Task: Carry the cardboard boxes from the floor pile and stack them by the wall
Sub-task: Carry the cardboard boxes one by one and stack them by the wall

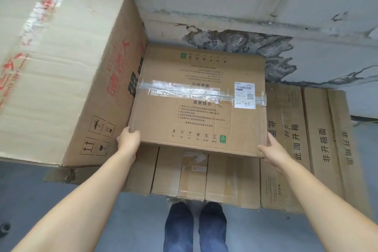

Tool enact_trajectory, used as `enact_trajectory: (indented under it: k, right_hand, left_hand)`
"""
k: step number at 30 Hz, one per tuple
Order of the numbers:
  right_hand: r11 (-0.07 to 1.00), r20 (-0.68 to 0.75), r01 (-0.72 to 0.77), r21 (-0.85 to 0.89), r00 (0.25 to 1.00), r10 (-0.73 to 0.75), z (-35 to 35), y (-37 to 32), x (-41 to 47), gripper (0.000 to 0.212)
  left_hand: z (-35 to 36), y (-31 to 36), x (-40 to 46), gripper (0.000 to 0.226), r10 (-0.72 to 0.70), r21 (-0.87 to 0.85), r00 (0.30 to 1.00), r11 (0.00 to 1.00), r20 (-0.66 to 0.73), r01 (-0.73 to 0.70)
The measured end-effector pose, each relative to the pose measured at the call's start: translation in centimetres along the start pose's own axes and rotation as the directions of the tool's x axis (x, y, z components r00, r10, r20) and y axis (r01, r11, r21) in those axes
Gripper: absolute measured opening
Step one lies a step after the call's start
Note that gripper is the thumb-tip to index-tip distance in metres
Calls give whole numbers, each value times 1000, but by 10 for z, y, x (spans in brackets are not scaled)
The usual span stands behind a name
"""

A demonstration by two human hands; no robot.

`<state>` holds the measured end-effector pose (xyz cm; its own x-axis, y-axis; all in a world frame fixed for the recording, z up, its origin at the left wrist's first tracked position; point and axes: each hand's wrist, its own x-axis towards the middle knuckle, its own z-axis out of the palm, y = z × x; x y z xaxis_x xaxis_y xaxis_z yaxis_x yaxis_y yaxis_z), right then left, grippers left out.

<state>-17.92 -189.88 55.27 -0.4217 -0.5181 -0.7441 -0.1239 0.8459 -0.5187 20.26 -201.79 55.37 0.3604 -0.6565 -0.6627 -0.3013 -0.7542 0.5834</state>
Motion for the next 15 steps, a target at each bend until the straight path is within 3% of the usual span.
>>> enact_trajectory:
  k: [4,8,11,15]
  right_hand:
    - [972,-15,219,-91,975,-221,0,-19,-61,65]
    - [909,-19,415,-38,909,-416,9,-13,-143,64]
    - [878,-79,465,117,885,-458,22,12,-197,59]
    - [836,-174,478,270,878,-446,41,59,-254,53]
  left_hand:
    - [-24,16,-48,46,201,-46,974,979,105,-197]
    - [-62,15,-111,38,396,-166,866,918,307,-361]
    - [-86,-4,-151,34,483,-192,788,876,383,-443]
    - [-107,-37,-192,36,529,-210,762,849,375,-486]
